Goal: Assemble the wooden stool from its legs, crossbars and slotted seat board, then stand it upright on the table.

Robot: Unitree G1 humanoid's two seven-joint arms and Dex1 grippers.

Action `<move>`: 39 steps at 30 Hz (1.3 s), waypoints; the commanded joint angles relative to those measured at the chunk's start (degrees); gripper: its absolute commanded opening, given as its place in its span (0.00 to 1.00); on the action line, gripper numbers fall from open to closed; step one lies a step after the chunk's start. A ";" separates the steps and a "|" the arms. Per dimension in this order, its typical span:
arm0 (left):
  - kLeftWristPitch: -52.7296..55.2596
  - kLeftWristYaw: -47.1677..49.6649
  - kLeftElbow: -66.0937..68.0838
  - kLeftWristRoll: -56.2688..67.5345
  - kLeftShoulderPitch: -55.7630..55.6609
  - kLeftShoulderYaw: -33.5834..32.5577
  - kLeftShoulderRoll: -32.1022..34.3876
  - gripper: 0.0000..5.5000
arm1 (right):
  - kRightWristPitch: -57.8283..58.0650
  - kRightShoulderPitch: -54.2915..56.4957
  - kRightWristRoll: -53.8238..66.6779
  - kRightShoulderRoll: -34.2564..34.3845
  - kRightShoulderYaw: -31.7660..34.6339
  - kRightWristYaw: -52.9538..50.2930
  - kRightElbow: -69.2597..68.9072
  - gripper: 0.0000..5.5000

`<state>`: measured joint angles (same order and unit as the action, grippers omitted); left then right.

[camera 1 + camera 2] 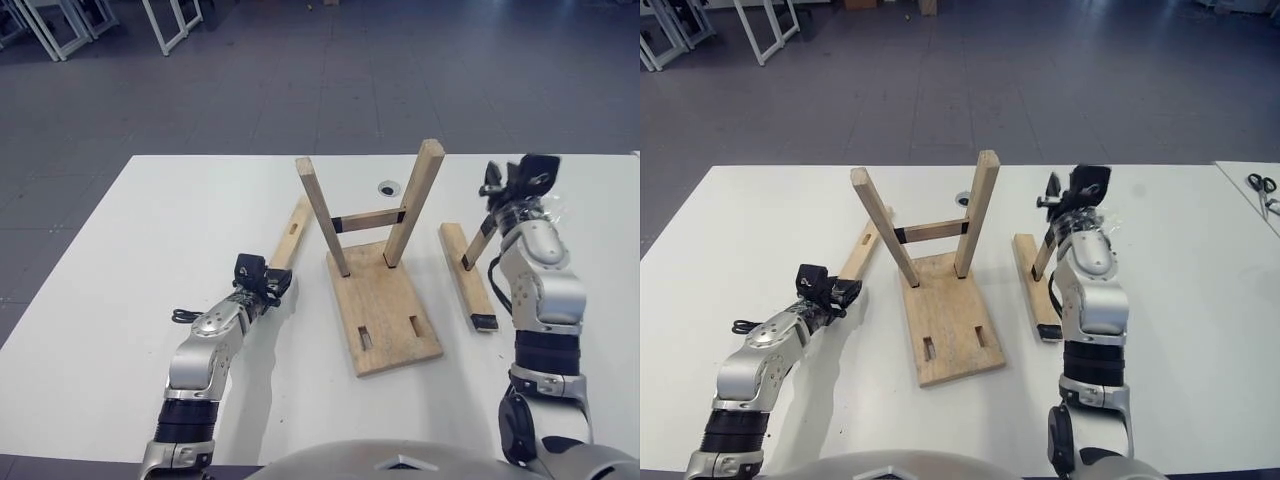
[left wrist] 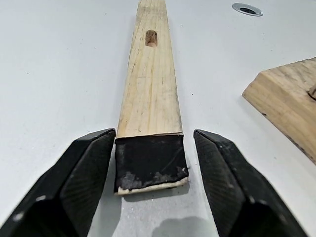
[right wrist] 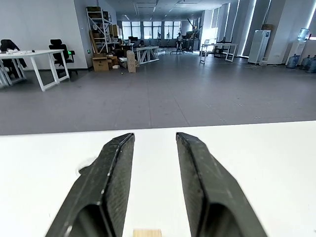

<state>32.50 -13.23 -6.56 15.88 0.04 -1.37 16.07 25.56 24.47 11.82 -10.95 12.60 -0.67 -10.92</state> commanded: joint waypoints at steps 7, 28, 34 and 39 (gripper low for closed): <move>0.08 1.74 -4.67 -0.58 6.33 -1.02 -2.42 0.53 | 9.29 -39.43 3.14 -1.93 -2.60 5.29 -30.80 0.56; 1.62 0.16 -4.69 -2.34 5.57 0.28 -1.15 0.53 | 8.15 -41.16 -2.10 -7.44 -9.46 13.96 -6.43 0.42; 2.29 -2.63 -6.73 -0.25 5.65 -0.68 -0.63 0.53 | 11.24 -31.73 4.76 -6.99 -1.41 13.89 -8.92 0.37; 16.22 -22.49 -19.87 29.90 3.37 -6.80 4.60 0.53 | 18.49 -10.56 17.14 -12.35 8.16 14.92 -14.26 0.37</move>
<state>42.62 -28.82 -20.62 33.76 5.82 -5.61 17.41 39.58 4.38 21.63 -21.45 16.55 14.04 -21.16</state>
